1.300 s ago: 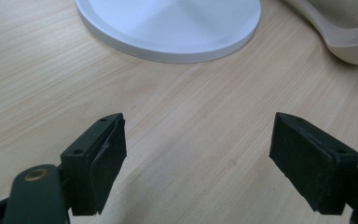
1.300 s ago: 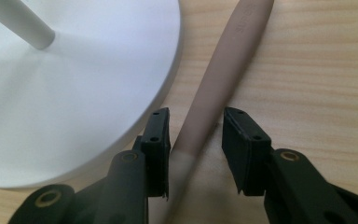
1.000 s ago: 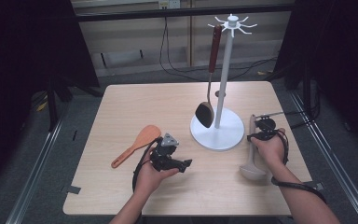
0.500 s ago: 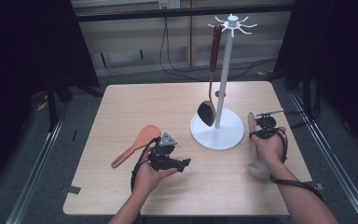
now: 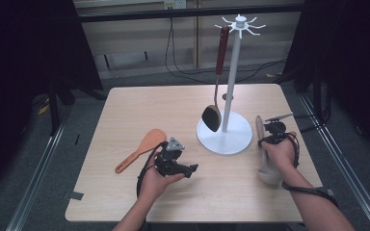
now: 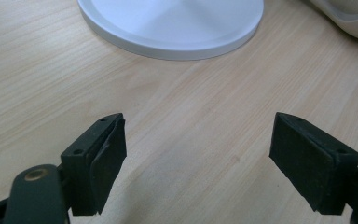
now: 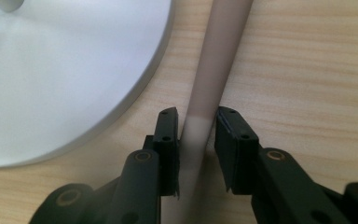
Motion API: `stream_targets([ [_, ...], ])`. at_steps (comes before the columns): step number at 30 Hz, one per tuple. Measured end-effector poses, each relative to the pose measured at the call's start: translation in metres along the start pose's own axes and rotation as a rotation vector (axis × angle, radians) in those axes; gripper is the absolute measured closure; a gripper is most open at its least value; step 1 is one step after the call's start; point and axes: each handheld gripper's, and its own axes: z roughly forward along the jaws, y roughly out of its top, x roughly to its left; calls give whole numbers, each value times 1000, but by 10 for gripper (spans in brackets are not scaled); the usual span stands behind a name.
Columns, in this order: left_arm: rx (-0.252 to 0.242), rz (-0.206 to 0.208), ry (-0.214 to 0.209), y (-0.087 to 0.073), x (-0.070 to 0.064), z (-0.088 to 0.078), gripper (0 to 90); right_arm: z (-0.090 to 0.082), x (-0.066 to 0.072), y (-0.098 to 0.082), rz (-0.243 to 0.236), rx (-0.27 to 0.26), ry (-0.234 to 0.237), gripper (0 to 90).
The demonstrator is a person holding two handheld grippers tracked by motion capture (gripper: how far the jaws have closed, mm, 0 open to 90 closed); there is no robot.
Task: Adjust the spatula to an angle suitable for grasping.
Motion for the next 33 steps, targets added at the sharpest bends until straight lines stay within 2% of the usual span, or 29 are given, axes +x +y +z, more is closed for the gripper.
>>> stream_targets([
  [1, 0, 0, 0, 0, 0, 0, 185, 0, 0, 0, 0, 0, 0, 716],
  [2, -3, 3, 2, 0, 1, 0, 185, 0, -3, -1, 72, -15, 27, 746],
  [4, 15, 8, 3, 0, 2, -1, 185, 1, -6, -3, 117, -35, 48, 764],
  [6, 13, 7, 3, -1, 2, -1, 185, 0, -6, -4, 125, -57, 65, 783],
  [8, -10, -8, -1, -1, 2, -1, 185, -3, -4, -3, 95, -81, 48, 784],
  [10, 3, 5, 5, 0, 3, -3, 185, -8, -7, -2, 122, -129, 66, 784],
  [11, -4, 5, 5, 1, 3, -3, 185, -10, -9, -2, 121, -155, 70, 784],
  [12, -2, 1, 10, 1, 2, -3, 185, -15, -11, -1, 140, -184, 84, 784],
  [13, -2, 1, 10, 1, 2, -3, 185, -15, -11, -1, 140, -184, 84, 784],
  [14, -2, -3, 3, 0, 3, -1, 185, -23, -13, 0, 141, -245, 90, 784],
  [15, 5, 9, 7, 0, 3, -1, 185, -27, -14, 0, 139, -274, 93, 785],
  [22, 15, 15, 1, 2, 0, 2, 185, -52, -13, -2, 100, -475, 103, 784],
  [24, 6, 9, 2, 1, -1, 3, 185, -56, -10, -3, 84, -516, 114, 785],
  [29, 4, 10, 2, 1, -1, 4, 185, -63, -5, -4, 62, -569, 124, 785],
  [30, 10, 12, 3, 2, -1, 3, 185, -66, -3, -5, 47, -608, 120, 786],
  [33, 3, 9, 1, 1, -1, 4, 185, -68, 0, -7, 33, -635, 114, 787],
])
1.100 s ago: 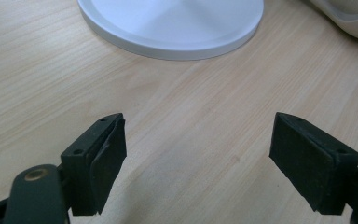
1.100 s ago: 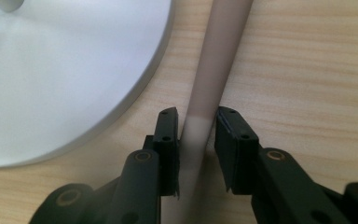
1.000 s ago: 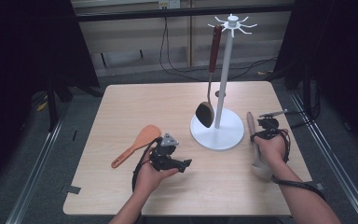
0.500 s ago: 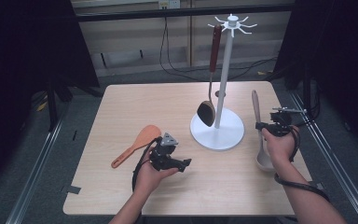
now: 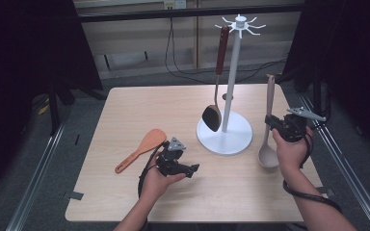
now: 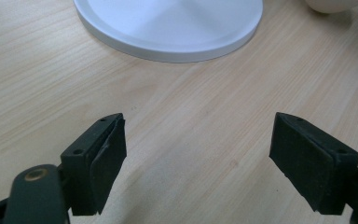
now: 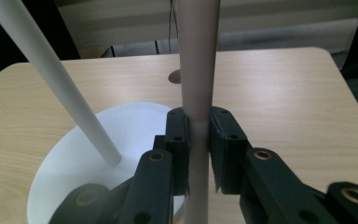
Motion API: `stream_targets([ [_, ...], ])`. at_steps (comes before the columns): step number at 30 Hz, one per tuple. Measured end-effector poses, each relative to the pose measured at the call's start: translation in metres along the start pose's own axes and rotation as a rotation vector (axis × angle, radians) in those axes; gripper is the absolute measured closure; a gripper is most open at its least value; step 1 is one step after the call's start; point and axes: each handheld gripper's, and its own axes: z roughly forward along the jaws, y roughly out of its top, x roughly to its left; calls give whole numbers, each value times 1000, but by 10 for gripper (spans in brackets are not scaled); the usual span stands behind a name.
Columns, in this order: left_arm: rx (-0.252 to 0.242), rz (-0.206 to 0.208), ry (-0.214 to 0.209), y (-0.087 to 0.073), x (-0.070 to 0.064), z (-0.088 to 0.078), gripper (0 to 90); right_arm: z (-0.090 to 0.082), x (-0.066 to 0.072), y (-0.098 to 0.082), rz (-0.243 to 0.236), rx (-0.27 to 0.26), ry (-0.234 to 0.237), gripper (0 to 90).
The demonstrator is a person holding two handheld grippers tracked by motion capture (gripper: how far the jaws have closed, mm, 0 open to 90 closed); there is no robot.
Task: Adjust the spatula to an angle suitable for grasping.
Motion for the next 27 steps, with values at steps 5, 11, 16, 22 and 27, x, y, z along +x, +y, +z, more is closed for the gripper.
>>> stream_targets([
  [5, 9, 7, -3, 0, 1, -1, 185, -8, 7, -2, -49, -91, -8, 788],
  [11, 12, 6, 1, -1, 1, -1, 185, -18, 18, 2, -108, -177, 0, 788],
  [16, 4, 2, -2, 0, 0, 0, 185, -26, 31, 4, -144, -222, 21, 788],
  [22, 0, 3, -5, -1, 1, -1, 185, -32, 45, 5, -162, -265, 43, 788],
  [27, 3, 0, 2, 0, 1, -3, 185, -36, 53, 6, -174, -293, 61, 788],
])
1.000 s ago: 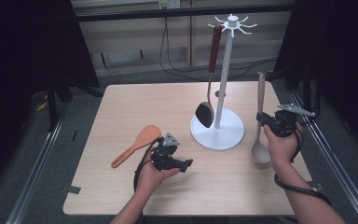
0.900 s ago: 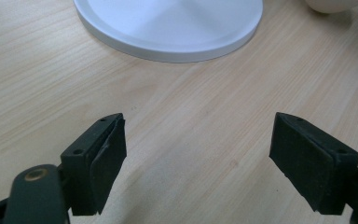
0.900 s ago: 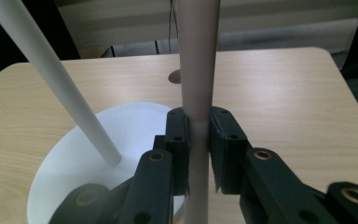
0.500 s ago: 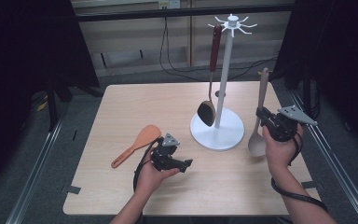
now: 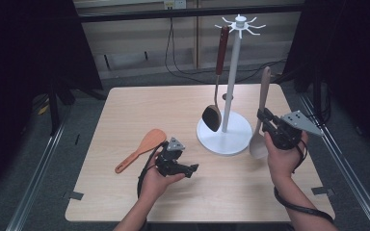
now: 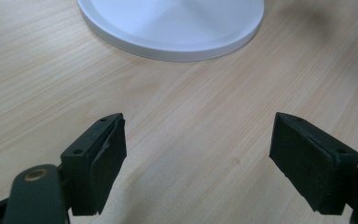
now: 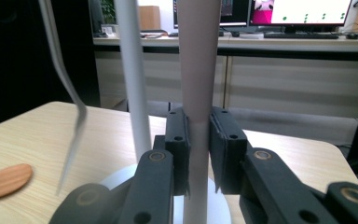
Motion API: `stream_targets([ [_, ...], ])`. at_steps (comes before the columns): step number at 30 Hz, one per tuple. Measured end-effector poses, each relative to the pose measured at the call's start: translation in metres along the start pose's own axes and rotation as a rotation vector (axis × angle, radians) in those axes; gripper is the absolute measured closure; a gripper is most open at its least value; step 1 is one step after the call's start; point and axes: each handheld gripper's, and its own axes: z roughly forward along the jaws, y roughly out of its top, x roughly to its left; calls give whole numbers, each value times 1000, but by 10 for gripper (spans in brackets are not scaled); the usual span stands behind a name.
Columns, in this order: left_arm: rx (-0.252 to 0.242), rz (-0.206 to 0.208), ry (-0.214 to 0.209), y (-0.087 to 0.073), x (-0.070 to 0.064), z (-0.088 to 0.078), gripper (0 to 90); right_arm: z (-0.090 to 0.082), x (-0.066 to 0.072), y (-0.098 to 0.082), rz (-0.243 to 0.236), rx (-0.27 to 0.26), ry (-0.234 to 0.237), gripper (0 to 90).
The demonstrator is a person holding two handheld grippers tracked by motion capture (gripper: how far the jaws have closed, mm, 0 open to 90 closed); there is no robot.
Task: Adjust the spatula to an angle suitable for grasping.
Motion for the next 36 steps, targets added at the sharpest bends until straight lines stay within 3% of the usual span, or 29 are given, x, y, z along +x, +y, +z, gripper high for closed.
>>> stream_targets([
  [19, -1, -3, 3, 0, -1, 0, 185, -6, 33, 33, -80, -117, 58, 788],
  [27, -3, -1, -2, -1, 1, -2, 185, -2, 43, 47, -110, -151, 43, 787],
  [36, -6, 0, 2, 0, 1, -2, 185, 1, 53, 62, -158, -156, 13, 787],
])
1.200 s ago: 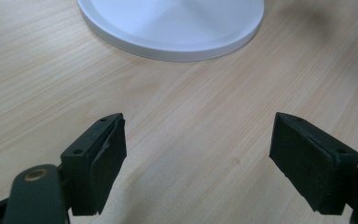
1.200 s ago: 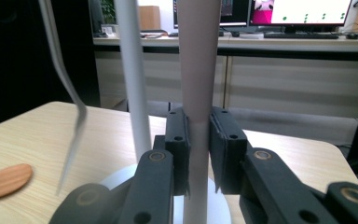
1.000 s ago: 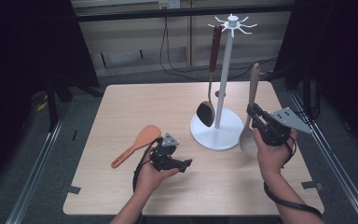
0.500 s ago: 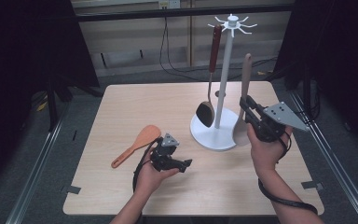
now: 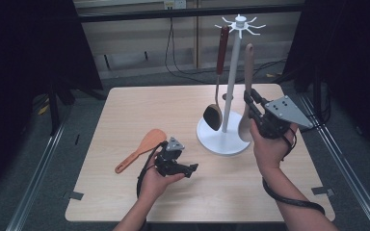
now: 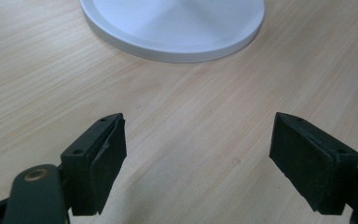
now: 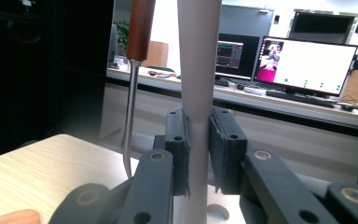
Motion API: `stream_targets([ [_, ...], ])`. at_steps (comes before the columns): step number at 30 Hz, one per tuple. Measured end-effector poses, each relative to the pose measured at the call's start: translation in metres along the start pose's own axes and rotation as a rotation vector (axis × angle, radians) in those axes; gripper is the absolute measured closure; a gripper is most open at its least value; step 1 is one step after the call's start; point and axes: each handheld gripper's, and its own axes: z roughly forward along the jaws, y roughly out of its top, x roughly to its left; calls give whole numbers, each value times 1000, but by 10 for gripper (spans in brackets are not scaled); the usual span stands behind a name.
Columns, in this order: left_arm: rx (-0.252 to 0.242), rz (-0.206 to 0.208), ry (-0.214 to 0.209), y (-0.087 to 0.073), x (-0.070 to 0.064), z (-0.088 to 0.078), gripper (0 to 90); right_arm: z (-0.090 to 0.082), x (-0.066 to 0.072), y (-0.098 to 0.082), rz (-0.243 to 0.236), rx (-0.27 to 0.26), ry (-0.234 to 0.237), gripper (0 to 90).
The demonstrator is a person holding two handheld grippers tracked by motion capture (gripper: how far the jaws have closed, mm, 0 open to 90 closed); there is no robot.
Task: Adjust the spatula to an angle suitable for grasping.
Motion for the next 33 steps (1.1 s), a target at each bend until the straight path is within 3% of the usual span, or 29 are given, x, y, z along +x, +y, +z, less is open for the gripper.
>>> stream_targets([
  [11, -3, -6, -7, -1, 0, 1, 185, 7, 2, 11, -45, 20, -35, 787],
  [22, -1, -5, -2, -1, 0, 1, 185, 12, 7, 20, -86, 33, -40, 787],
  [33, 4, 0, 0, -1, 1, 0, 185, 17, 2, 16, -89, 63, -78, 786],
])
